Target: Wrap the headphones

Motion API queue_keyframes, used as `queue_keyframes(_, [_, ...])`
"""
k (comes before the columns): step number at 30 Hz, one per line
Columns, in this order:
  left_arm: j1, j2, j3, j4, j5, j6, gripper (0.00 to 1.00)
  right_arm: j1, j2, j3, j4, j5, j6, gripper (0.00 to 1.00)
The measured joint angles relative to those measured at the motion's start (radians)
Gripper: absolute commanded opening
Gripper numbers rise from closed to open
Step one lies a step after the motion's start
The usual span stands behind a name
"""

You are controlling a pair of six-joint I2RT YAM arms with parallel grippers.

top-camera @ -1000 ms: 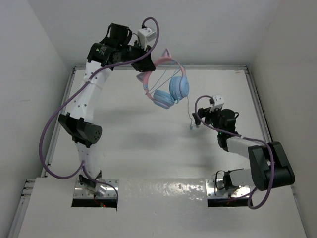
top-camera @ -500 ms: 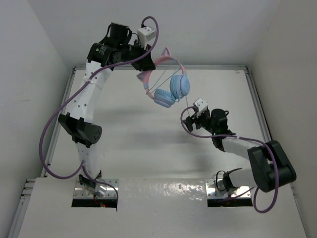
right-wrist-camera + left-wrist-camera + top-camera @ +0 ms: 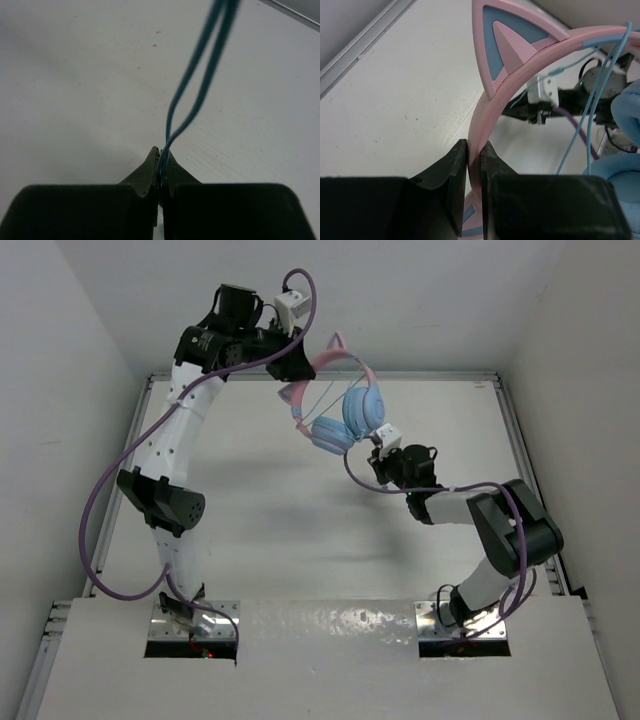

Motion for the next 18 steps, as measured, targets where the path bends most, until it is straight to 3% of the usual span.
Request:
queue_keyframes(10, [0.113,-0.010,-0.151,0.245,0.160,-0.272,0.00,0.378,0.061,0.108,-0.030,0.168,-0.009,0.00])
queue_keyframes(18, [0.142,-0.009,-0.158,0.266,-0.005,-0.396,0.00,0.573,0.078,0.221,-0.059,0.221,-0.045,0.00])
